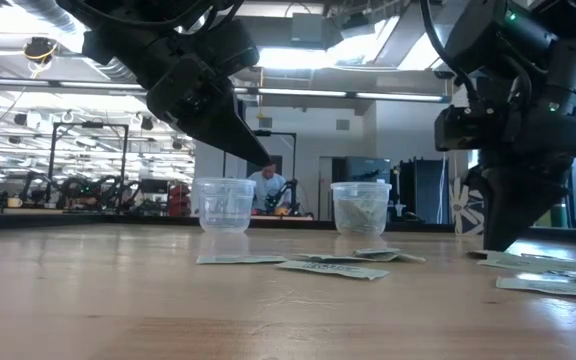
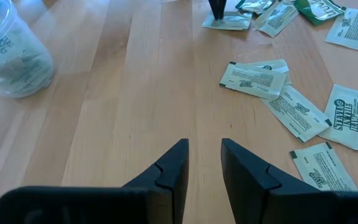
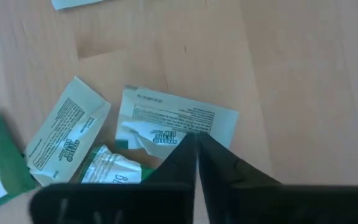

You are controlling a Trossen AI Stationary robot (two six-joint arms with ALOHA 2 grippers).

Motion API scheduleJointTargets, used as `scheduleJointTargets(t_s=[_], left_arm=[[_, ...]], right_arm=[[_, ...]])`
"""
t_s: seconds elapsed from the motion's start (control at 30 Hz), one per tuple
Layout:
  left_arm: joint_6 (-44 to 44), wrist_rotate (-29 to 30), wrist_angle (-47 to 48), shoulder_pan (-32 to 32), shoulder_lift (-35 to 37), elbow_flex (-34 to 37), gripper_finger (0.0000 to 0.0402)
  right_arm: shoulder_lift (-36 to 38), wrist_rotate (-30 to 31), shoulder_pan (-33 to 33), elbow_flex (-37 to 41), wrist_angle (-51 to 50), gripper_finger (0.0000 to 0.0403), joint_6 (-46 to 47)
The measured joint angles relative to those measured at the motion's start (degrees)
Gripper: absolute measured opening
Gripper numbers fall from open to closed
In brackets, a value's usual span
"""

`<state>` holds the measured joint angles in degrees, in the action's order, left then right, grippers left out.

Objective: Pick and place Stevia / Truvia into bins
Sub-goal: Put the stevia packet into the right transparent container

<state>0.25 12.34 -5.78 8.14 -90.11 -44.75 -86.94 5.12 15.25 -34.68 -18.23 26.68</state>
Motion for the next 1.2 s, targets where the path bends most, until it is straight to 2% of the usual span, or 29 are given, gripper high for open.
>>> scheduleJointTargets(t_s=[0.07, 0.37, 0.9, 1.03, 1.2], left_arm=[[-0.02, 0.00, 0.00, 0.00, 0.00, 0.00, 0.0088], [-0.02, 0.00, 0.00, 0.02, 0.00, 0.00, 0.0088], [-0.02, 0.00, 0.00, 0.00, 0.00, 0.00, 0.0088], [-0.02, 0.00, 0.00, 0.00, 0.00, 0.00, 0.0088], [0.00, 0.00, 0.00, 0.00, 0.00, 0.00, 0.0088]], right_arm=[[-0.02, 0.05, 0.00, 0.02, 0.23, 0.0006, -0.04], [-0.24, 2.24, 0.02, 0.13, 1.75, 0.0005, 1.31], [-0.41, 1.32, -0.02, 0.15, 3.16, 0.0083, 2.41], [-1.43, 1.50, -0.02, -0.02, 2.77, 0.0078, 1.07], [-2.23, 2.17, -0.02, -0.17, 3.02, 0.0045, 0.78]])
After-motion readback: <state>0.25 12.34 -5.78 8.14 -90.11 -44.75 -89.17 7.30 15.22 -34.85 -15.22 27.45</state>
